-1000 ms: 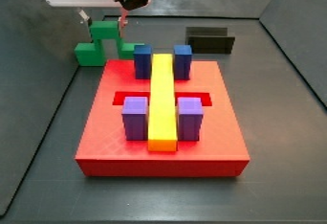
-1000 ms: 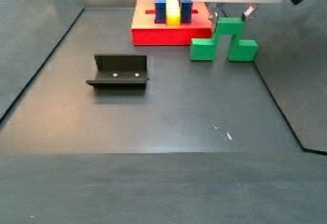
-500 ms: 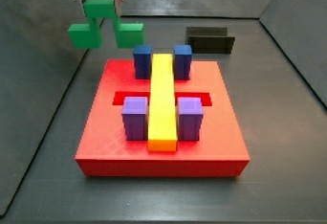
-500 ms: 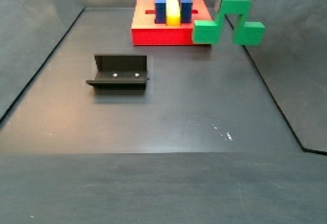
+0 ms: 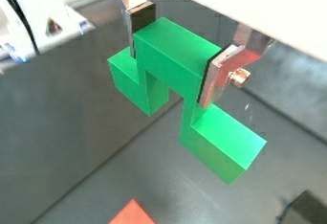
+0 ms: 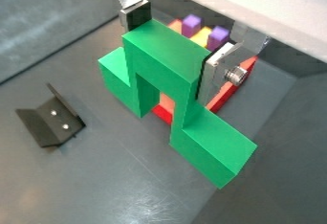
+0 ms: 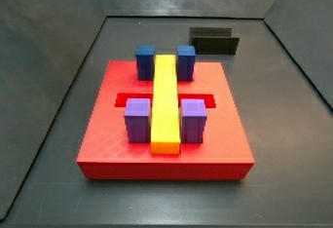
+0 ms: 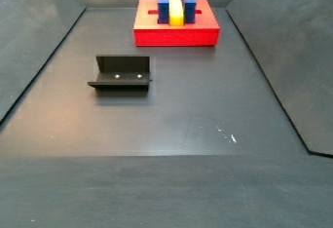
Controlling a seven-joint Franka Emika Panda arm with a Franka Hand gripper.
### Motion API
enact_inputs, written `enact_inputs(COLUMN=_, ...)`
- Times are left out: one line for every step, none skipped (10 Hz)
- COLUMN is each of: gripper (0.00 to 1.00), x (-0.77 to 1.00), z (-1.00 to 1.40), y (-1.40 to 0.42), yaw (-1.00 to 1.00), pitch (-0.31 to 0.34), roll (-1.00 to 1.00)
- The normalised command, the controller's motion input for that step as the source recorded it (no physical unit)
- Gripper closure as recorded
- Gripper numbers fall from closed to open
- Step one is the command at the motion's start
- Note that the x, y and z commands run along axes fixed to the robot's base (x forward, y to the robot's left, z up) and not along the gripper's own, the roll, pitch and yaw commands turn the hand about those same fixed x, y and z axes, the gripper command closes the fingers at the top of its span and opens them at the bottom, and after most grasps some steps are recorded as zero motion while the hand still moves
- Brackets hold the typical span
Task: Pick up the green object. Move up. Move to above the board. Insert the green object.
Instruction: Move to above the board, then insert the green object.
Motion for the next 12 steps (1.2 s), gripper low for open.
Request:
enact_inputs(gripper=1.0, x=0.04, z=0.22, y=0.0, yaw=-0.01, pitch=0.086, roll=-0.05)
enact_inputs(gripper=1.0, x=1.15, z=0.32, y=-1.4, yaw=-0.1, pitch=0.327, roll=-0.06)
enact_inputs(gripper=1.0, x=1.17, z=0.3, y=-1.4, yaw=-0.07, pitch=0.354, roll=0.02)
enact_inputs(gripper=1.0, x=1.24, z=0.27, y=-1.4, yaw=-0.02, pitch=0.401, roll=0.07)
enact_inputs(gripper=1.0, x=1.36, z=0.31, y=-1.4, yaw=-0.01, pitch=0.367, roll=0.03)
enact_inputs(gripper=1.0, x=0.93, z=0.25, y=-0.99, yaw=0.0, pitch=0.284, roll=0.05)
enact_inputs(gripper=1.0, x=0.44, z=0.13, y=-0.48, yaw=0.01, pitch=0.17, roll=0.09)
enact_inputs(gripper=1.0, x=0.28, z=0.1, y=-0.31, yaw=0.01, pitch=0.095, roll=0.05)
enact_inputs(gripper=1.0, x=0.05, z=-0.01, y=-0.08, yaw=0.0, pitch=0.0, roll=0.0)
enact_inputs(gripper=1.0, x=0.01, z=-0.06, y=-0.06, yaw=0.0, pitch=-0.014, roll=0.0)
enact_inputs(gripper=1.0, x=0.05, z=-0.11, y=-0.06, yaw=0.01, pitch=-0.05, roll=-0.07)
enact_inputs(gripper=1.0, x=0.0, z=-0.27, y=-0.21, yaw=0.08, pitch=-0.13, roll=-0.07)
